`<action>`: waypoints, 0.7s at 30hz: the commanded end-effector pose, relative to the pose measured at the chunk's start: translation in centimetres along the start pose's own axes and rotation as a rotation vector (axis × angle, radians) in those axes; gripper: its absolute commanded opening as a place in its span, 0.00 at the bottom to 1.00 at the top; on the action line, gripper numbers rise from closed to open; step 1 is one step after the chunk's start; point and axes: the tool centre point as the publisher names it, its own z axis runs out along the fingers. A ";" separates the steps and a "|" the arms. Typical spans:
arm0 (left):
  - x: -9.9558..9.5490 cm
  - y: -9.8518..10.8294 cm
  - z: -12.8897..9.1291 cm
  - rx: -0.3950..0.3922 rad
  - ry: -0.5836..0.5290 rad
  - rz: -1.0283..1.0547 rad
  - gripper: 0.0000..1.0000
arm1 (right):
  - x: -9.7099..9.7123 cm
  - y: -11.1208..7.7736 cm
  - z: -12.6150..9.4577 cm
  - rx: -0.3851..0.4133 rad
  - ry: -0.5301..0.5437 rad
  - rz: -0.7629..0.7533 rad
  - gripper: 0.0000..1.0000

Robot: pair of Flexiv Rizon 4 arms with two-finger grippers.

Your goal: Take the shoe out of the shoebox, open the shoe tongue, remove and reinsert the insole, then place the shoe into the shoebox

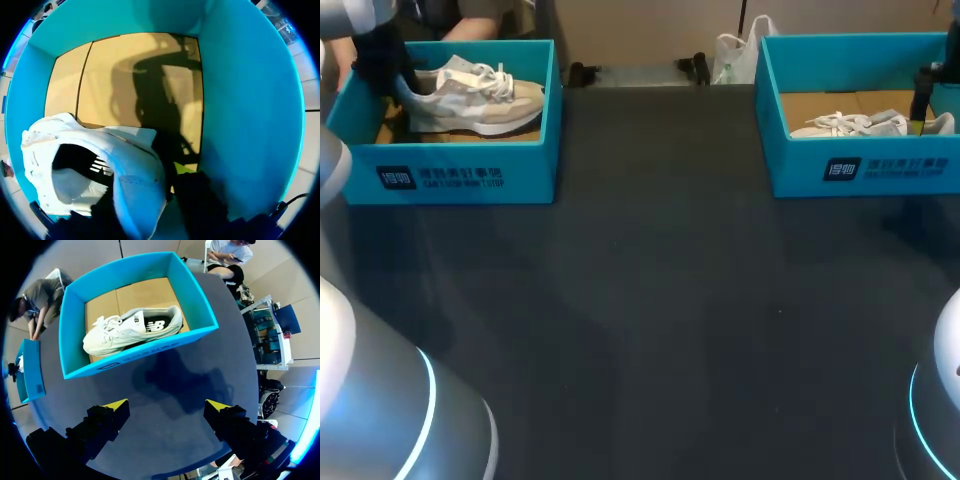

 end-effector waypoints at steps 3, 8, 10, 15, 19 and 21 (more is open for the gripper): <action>0.5 1.0 0.2 0.118 -0.011 0.013 0.00 | 0.0 0.0 0.0 -0.001 -0.001 0.000 1.00; 1.1 1.0 -0.4 0.116 -0.016 0.007 0.00 | 0.0 0.0 0.0 -0.001 -0.001 0.000 1.00; 1.2 0.9 -0.5 0.110 -0.019 0.010 0.00 | 0.0 0.0 0.0 -0.001 -0.001 0.000 1.00; 1.4 0.4 -2.4 0.094 -0.039 0.008 0.00 | 0.0 0.0 0.0 -0.001 -0.001 0.000 1.00; 1.5 -0.1 -4.4 0.080 -0.054 -0.004 0.00 | 0.0 0.0 0.0 -0.001 -0.001 0.000 1.00; 1.5 -0.2 -5.5 0.073 -0.065 -0.006 0.00 | 0.0 0.0 0.0 -0.001 -0.001 0.000 1.00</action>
